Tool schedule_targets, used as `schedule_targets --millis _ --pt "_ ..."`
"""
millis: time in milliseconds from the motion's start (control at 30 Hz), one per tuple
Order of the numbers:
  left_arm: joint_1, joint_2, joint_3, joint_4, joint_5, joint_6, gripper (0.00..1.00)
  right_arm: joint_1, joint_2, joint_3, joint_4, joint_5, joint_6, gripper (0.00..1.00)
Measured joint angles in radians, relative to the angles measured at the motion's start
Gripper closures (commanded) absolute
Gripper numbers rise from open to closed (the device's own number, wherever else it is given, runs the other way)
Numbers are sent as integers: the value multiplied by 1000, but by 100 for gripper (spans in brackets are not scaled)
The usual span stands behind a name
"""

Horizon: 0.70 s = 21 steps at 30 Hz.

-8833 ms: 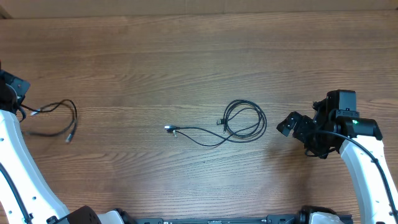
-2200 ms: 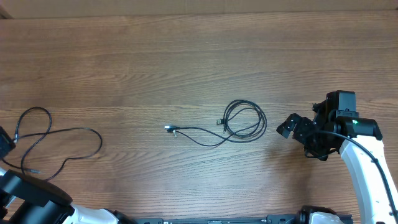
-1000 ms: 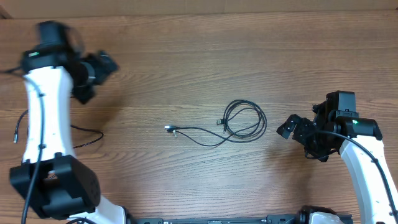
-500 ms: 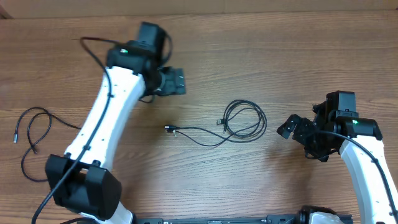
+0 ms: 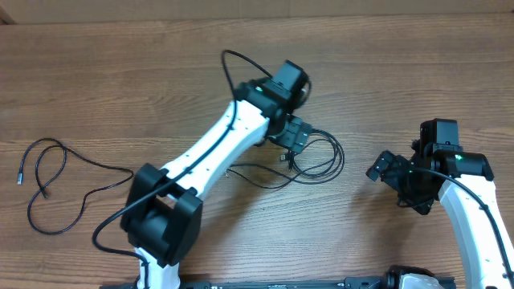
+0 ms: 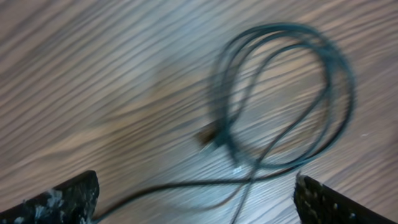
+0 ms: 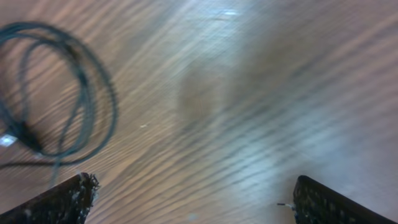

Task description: Untangle cables

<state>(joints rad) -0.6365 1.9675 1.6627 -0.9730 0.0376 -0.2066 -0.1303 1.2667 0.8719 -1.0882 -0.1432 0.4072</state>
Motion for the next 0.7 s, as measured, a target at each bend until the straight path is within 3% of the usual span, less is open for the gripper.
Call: schedule_targets --millis 233,500,700 --pt "-78 46 0 163 67 28 1 0 0 0 -54 203 197 0" --pt "-124 77 0 166 81 346 5 0 0 0 -55 253 255 0" --pt "-150 81 0 162 82 483 7 0 0 0 -55 255 263 0"
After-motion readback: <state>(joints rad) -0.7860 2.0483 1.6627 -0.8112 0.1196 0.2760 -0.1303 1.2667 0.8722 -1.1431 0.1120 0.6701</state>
